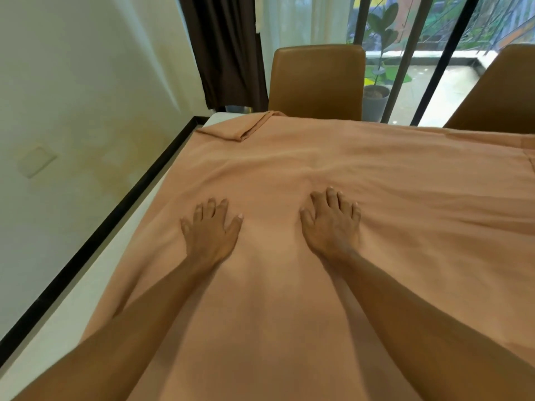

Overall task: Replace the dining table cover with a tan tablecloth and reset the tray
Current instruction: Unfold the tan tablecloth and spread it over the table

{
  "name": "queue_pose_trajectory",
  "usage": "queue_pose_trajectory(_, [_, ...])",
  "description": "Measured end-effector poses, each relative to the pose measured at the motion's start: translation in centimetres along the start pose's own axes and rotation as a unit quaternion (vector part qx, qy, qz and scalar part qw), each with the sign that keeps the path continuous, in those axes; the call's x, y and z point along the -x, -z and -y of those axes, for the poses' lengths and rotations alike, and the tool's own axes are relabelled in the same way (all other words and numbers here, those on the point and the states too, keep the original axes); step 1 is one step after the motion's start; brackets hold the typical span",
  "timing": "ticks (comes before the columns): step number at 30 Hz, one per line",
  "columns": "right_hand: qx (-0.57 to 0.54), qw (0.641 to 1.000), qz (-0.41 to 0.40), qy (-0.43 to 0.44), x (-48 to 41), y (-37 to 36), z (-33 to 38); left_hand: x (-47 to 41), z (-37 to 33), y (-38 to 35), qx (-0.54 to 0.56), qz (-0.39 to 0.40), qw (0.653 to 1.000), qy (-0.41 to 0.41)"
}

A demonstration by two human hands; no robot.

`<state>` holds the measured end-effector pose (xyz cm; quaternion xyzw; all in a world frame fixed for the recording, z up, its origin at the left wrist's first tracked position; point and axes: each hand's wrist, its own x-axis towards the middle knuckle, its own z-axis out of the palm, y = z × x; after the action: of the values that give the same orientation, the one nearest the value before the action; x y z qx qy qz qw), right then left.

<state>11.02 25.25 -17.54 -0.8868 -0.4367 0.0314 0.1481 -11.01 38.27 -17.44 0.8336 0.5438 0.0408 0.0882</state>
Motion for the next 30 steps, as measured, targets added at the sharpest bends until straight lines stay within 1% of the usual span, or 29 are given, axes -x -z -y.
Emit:
queue_pose_trajectory(2, [-0.007, 1.000, -0.005, 0.002, -0.1, 0.0, 0.0, 4.3, 1.8, -0.2, -0.003, -0.027, 1.000, 0.004])
queue_pose_trajectory(6, [-0.006, 1.000, -0.015, 0.000, -0.1, 0.0, 0.1, 11.4, 7.2, 0.4, -0.021, -0.043, 0.998, 0.034])
queue_pose_trajectory(9, [-0.014, 1.000, -0.008, -0.006, -0.2, 0.0, 0.0, 12.2, 10.0, 1.0, -0.013, -0.033, 0.999, 0.025])
queue_pose_trajectory(12, [-0.006, 0.999, 0.031, 0.012, -0.1, 0.5, -0.3, 11.2, 11.0, 1.5, -0.029, -0.019, 0.999, 0.021])
queue_pose_trajectory(16, [-0.017, 0.995, 0.092, 0.039, 0.2, 1.7, -1.1, 9.9, 11.0, 1.8, -0.039, 0.001, 0.997, 0.060])
queue_pose_trajectory(19, [-0.008, 0.994, 0.091, 0.064, 2.3, 1.9, -2.1, 11.3, 12.9, 2.4, -0.014, -0.013, 0.994, 0.107])
queue_pose_trajectory(21, [0.018, 0.994, 0.076, 0.071, 4.0, 1.3, -3.0, 12.9, 15.0, 2.8, -0.019, -0.022, 0.994, 0.101])
queue_pose_trajectory(23, [0.036, 0.995, 0.072, 0.055, 5.3, 1.3, -3.3, 14.5, 16.6, 3.3, -0.023, -0.026, 0.995, 0.092])
queue_pose_trajectory(26, [0.040, 0.995, 0.087, 0.021, 7.1, 1.7, -1.3, 16.8, 17.8, 4.1, -0.001, -0.010, 0.996, 0.094])
queue_pose_trajectory(27, [0.042, 0.995, 0.084, 0.036, 7.9, 1.9, 0.0, 17.7, 17.7, 4.1, 0.003, -0.011, 0.996, 0.093])
queue_pose_trajectory(28, [0.042, 0.994, 0.079, 0.070, 9.0, 2.1, 1.6, 18.6, 17.3, 4.2, 0.002, -0.017, 0.995, 0.093])
queue_pose_trajectory(30, [0.033, 0.982, 0.094, 0.158, 12.4, 1.8, 5.6, 21.3, 16.0, 3.8, -0.005, -0.027, 0.995, 0.099])
